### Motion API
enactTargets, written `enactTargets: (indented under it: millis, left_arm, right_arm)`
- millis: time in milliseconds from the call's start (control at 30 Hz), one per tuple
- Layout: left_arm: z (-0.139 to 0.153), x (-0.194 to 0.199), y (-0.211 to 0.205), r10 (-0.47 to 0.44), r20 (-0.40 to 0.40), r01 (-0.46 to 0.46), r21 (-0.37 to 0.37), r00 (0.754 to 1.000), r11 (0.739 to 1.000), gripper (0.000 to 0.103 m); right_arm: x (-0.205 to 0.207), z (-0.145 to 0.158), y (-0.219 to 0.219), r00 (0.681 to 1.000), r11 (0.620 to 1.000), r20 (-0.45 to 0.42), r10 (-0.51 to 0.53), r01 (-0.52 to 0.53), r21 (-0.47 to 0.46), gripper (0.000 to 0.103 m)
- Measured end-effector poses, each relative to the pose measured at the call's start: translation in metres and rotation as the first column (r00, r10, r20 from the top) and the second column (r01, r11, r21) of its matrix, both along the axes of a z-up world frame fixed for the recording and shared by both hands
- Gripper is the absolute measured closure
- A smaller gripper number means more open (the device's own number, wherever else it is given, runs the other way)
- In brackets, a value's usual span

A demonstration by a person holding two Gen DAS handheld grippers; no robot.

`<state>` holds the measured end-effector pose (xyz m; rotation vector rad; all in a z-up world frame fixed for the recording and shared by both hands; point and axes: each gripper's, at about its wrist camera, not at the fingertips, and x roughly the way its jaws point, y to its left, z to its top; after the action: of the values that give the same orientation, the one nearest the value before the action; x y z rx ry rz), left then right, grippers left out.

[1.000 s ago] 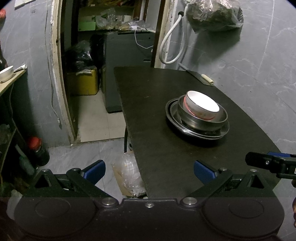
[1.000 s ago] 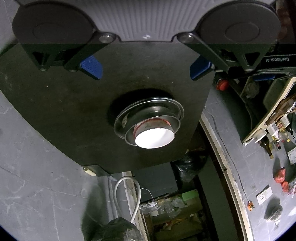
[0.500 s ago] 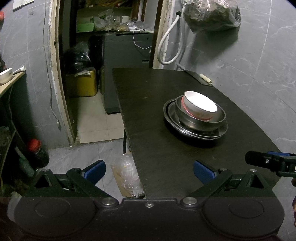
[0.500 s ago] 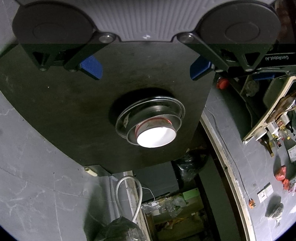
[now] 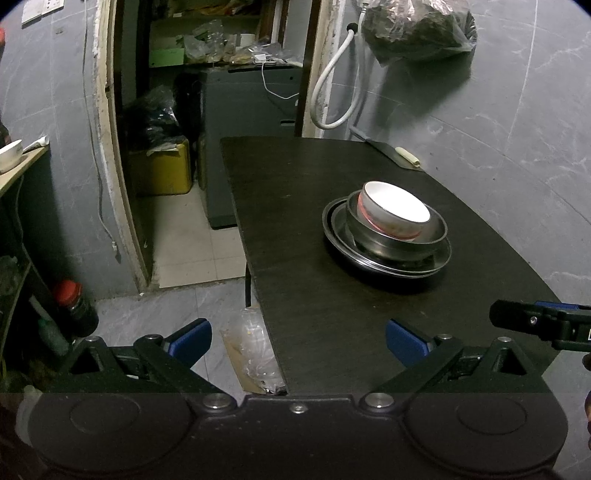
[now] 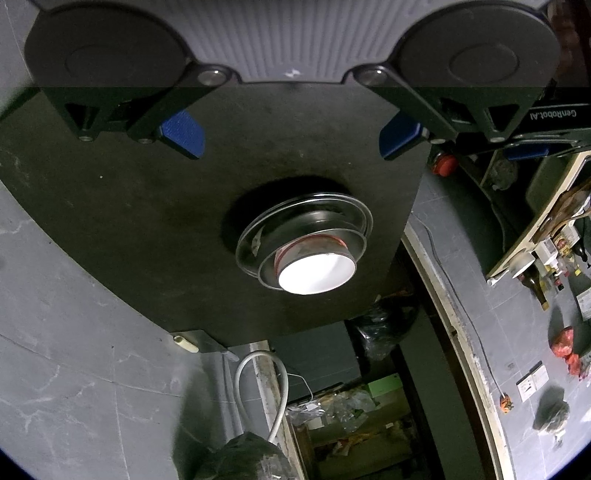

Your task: Organize plates and bowls

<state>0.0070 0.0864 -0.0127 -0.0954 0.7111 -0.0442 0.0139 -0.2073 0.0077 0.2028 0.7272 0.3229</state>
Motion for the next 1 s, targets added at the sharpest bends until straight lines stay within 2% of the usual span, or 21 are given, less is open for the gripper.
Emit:
enactTargets:
  millis: [1000]
  left_arm:
    - [0.0008, -0.0011, -0.0063, -0.021, 0.001, 0.021, 0.012, 1.0, 1.0, 0.003]
  right_arm:
    - [-0.001, -0.0026, -0.0076, 1.0, 1.0, -0.004, -0.009, 0.009, 0.004, 0.0]
